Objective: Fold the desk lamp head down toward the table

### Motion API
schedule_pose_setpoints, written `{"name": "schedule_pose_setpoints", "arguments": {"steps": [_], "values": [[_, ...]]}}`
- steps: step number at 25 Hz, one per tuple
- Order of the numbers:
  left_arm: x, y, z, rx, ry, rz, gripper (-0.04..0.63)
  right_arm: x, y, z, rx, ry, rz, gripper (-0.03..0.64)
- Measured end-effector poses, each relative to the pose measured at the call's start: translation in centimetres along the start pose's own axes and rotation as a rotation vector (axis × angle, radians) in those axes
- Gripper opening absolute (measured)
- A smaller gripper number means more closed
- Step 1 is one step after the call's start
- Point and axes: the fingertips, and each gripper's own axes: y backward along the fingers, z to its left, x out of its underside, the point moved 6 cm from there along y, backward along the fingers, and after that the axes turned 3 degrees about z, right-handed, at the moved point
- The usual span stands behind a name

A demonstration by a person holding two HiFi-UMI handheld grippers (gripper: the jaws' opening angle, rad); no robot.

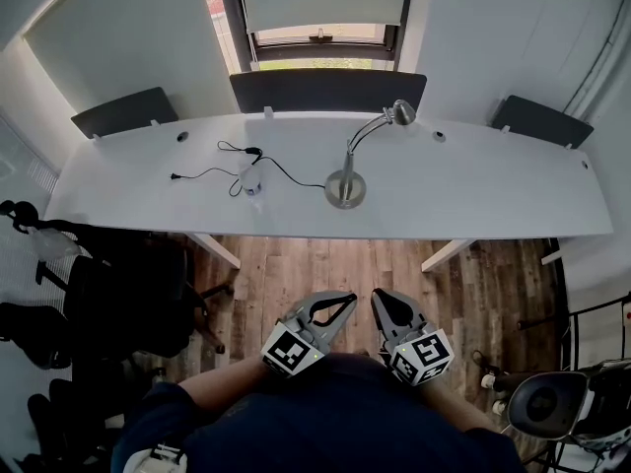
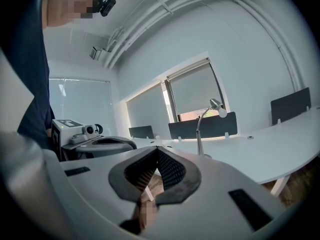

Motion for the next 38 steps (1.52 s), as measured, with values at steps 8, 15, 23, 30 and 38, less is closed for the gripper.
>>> {"name": "schedule_pose_setpoints", "arguments": {"steps": [8,15,23,30,38], "values": [[-0.5,-3.6,-2.8,-0.081,-0.026,0.015,0.006,-0.3,2.7,-4.3,-0.065,0.009,-0.012,0.009],[-0.2,-5.1,-2.2,-0.162,0.004,0.011,0.006,-0.2,2.4,-6.7,-0.111,0.004,0.01,0.009],[0.2,-8.1,4.3,-0.15,-0.01,0.006,0.006,-1.6,-3.1,-10.0,-0.076,0.021,0.021,0.009],[0.8,-10.4,14.5,-0.102,0.034,-0.006,0.006,-4.2,-10.8,-12.1,0.001,0.022,0.022,0.009],[1.4,-12.1,24.8,-0.017,0.013,0.029,0.006,-7.2,-17.6,-14.1,0.136,-0.01,0.035,0.011]]}}
